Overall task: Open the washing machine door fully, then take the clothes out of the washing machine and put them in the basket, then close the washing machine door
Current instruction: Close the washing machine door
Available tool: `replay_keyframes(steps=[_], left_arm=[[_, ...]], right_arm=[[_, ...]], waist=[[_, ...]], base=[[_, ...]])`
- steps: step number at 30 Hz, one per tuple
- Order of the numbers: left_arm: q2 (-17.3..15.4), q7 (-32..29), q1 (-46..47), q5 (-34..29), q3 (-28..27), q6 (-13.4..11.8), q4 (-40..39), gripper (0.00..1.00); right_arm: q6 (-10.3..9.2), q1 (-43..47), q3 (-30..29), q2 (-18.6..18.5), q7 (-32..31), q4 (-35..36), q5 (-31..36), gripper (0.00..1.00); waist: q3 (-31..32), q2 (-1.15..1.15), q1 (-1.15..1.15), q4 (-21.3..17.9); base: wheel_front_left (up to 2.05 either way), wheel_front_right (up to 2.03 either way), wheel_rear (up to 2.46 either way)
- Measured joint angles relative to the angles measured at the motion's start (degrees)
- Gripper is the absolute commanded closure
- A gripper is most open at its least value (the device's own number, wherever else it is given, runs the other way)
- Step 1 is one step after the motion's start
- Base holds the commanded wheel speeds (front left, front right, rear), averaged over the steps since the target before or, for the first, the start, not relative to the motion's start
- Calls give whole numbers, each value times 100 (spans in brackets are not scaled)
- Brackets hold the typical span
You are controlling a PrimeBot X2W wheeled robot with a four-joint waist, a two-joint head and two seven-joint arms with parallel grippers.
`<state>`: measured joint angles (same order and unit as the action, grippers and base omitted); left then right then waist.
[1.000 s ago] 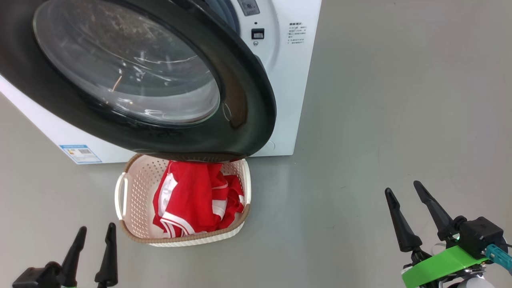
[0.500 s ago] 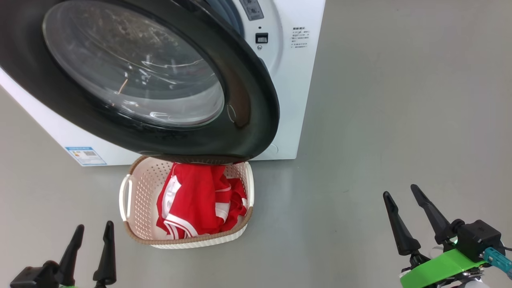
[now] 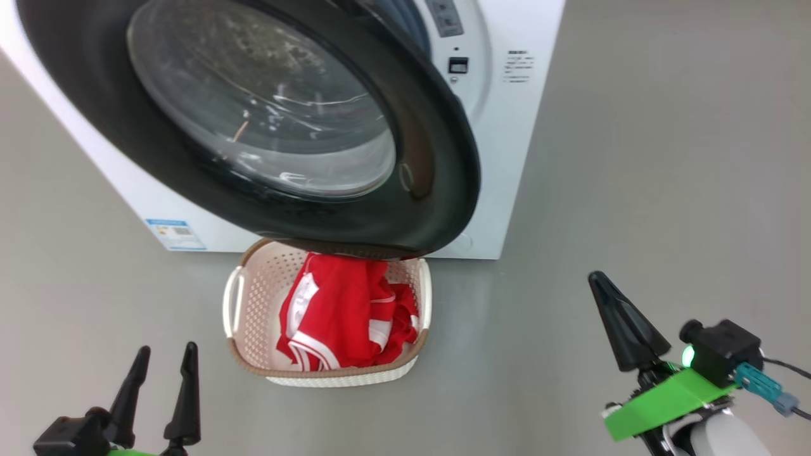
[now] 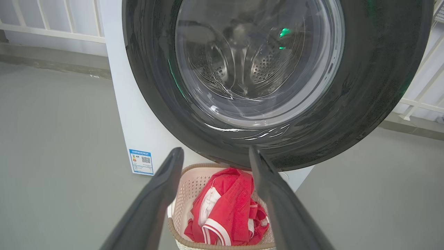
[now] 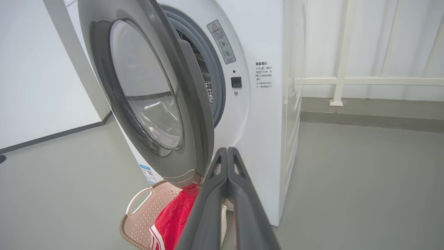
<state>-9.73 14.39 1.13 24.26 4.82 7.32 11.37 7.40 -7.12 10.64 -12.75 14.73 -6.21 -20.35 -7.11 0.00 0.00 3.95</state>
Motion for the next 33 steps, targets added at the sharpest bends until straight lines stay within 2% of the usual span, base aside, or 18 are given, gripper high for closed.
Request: replay_keyframes(steps=[11,22,33], left_arm=[[158,7,32,-42,175,0,-74,0],[254,7,436,-16,414,0,-102,0],[254,8,705,25,488,0,-172,0]], right_arm=[[0,-917,500,105,0,-381,-52,100],[0,-1904,479,280,0,-977,-49,100],[1,-2486,229,342,0,-1392,-41,100]], waist=[[-114,0,0,547],[-565,0,0,951],[-934,0,0,1097]], base=[[0,0,0],[0,0,0],[0,0,0]])
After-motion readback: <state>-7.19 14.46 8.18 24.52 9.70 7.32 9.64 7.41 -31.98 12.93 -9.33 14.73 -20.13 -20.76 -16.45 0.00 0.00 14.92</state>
